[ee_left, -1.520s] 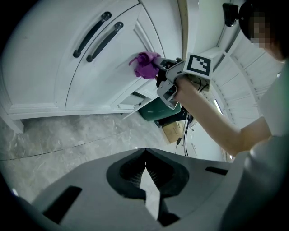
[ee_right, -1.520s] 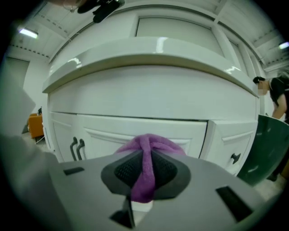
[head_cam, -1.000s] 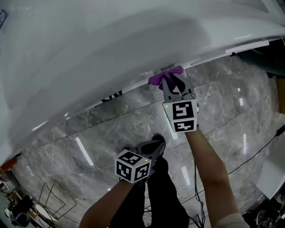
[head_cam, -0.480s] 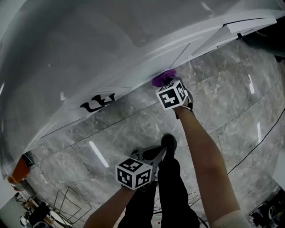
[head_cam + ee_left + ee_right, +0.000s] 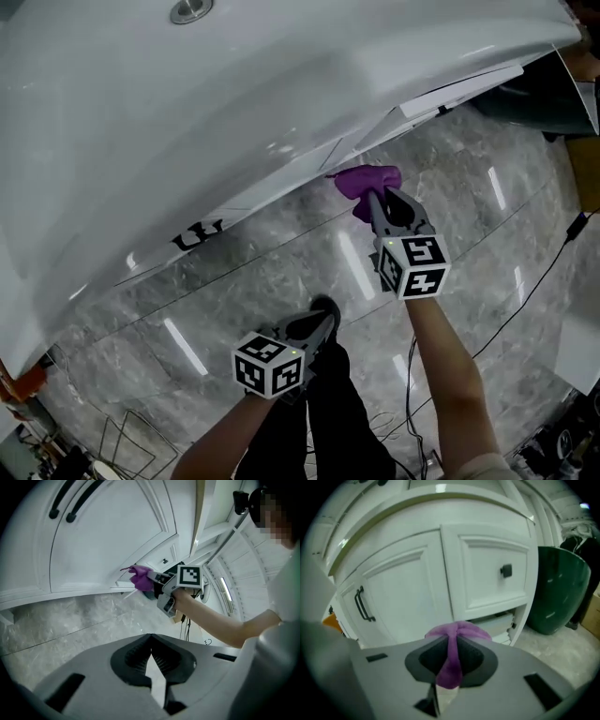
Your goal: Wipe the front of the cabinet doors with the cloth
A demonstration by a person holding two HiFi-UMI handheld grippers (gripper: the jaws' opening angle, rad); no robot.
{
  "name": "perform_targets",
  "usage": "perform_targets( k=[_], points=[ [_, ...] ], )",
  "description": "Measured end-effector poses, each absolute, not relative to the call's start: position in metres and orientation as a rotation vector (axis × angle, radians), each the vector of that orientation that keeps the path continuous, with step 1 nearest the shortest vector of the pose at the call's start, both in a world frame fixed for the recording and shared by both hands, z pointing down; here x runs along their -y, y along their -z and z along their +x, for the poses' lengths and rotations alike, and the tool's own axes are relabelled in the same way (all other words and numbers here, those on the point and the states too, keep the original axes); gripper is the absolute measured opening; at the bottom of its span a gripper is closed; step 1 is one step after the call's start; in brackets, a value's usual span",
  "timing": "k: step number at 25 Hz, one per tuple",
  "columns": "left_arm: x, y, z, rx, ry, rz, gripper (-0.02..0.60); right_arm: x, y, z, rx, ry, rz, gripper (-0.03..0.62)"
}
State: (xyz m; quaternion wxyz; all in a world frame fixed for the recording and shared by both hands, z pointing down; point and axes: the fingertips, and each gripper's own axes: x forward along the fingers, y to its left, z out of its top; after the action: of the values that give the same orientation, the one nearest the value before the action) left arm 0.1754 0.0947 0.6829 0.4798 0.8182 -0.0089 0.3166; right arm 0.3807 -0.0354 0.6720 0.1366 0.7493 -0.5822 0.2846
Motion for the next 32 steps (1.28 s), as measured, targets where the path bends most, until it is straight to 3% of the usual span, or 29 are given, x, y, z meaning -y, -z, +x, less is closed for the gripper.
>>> perform_targets(
  k=[7,12,18,25,32],
  points=[
    [-0.088,-0.658,0.181,0.032,-0.76,2.029,0.008,0.039,-0.533,0.395,1.825,-0.594,2.413,0.06],
    [-0.078,-0.65,0.175,0.055,-0.737,2.042,0.008,0.066,-0.486,0.374,1.94,-0.396,2.357,0.061],
    [-0.073,-0.652,0.155,0.101,-0.709,2.025,0.008,0.105,-0.52,0.345,1.933,-0.397,2.228,0.061],
    [-0.051,-0.649,0.114,0.198,-0.691,2.019,0.008,0.102,-0.646,0.278,1.791,-0.693,1.738,0.061],
    [-0.005,-0.624,0.029,0.328,-0.8,2.132,0.008,0.034,-0.607,0.153,1.993,-1.174,1.629,0.063]
  ],
)
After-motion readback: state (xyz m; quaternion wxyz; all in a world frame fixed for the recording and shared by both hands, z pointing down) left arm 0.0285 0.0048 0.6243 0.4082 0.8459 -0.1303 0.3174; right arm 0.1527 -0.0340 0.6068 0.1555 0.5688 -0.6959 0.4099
